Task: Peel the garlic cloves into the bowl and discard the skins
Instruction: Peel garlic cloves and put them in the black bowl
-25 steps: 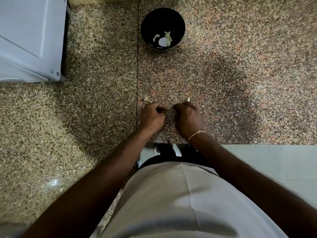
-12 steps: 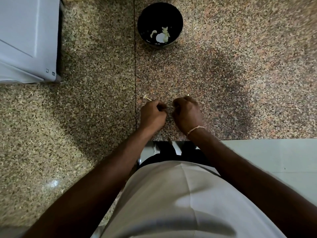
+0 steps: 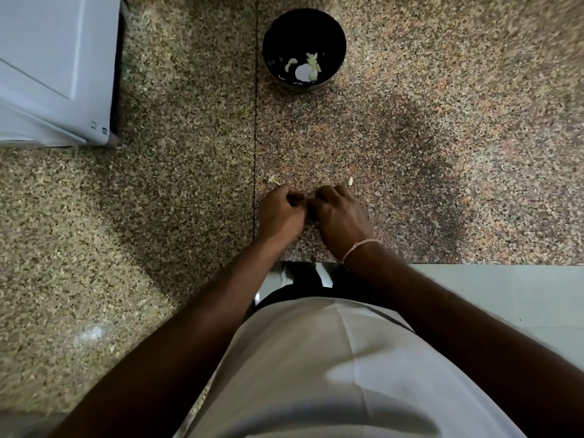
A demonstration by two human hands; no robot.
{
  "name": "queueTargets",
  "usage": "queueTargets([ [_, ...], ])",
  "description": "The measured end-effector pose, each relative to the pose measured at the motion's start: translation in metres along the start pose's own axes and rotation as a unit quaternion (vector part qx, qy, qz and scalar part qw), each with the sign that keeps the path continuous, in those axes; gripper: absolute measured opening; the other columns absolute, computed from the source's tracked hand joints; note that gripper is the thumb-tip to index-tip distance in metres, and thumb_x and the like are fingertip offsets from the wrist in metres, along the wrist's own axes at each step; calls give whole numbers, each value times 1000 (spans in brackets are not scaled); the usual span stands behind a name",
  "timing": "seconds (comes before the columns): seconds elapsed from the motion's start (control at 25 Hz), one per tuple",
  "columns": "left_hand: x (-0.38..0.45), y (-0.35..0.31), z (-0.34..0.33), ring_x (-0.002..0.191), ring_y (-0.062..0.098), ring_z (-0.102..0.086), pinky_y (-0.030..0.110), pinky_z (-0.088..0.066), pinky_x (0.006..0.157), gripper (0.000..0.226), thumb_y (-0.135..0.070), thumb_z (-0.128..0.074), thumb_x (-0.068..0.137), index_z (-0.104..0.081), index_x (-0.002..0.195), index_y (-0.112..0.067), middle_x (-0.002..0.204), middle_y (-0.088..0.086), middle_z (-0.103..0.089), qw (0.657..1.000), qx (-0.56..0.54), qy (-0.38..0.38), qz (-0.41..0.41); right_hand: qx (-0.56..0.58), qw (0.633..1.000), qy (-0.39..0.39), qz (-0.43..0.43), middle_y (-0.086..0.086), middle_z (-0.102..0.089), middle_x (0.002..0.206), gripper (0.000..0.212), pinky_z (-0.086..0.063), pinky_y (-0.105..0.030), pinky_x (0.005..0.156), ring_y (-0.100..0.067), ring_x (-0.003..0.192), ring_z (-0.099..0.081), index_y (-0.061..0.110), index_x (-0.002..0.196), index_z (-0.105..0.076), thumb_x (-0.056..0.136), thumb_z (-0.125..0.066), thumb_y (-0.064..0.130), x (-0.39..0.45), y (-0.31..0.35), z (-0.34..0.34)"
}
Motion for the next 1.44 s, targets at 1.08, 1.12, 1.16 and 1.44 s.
queueTargets([
  [1.08, -19, 15, -34, 79, 27, -75, 38, -63, 71, 41, -23, -46, 109, -71, 87, 1, 84, 17, -75, 861, -441, 122, 222, 528, 795, -34, -297, -11, -77, 82, 17, -65, -34, 72, -29, 81, -78, 9, 78, -74, 85, -76, -7, 6, -71, 17],
  [1.12, -20, 20, -31, 75, 27, -74, 36, -63, 67, 40, -23, -46, 109, -70, 88, 1, 83, 17, -73, 853, -453, 108, 233, 569, 759, -30, -316, -15, -76, 86, 21, -65, -36, 75, -32, 85, -78, 6, 78, -74, 87, -71, -13, 11, -73, 11],
  [1.16, -21, 23, -28, 71, 26, -74, 35, -63, 64, 40, -22, -45, 109, -69, 87, 1, 80, 17, -72, 845, -466, 95, 243, 583, 744, -33, -325, -17, -76, 90, 25, -65, -37, 77, -31, 86, -77, 5, 77, -74, 88, -67, -16, 16, -75, 8],
  [1.44, -29, 31, -14, 58, 23, -72, 31, -63, 60, 51, -20, -43, 110, -69, 71, -1, 70, 14, -71, 820, -506, 42, 265, 148, 987, -55, -10, 2, -67, 90, 19, -50, -25, 66, -13, 78, -62, 17, 89, -72, 100, -58, 11, 48, -14, 25],
])
Point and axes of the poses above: each hand's wrist, its own x-axis towards the middle knuckle, its own z-axis out of the back of the hand, y = z × x, the point moved 9 cm from there along x, towards the middle knuckle
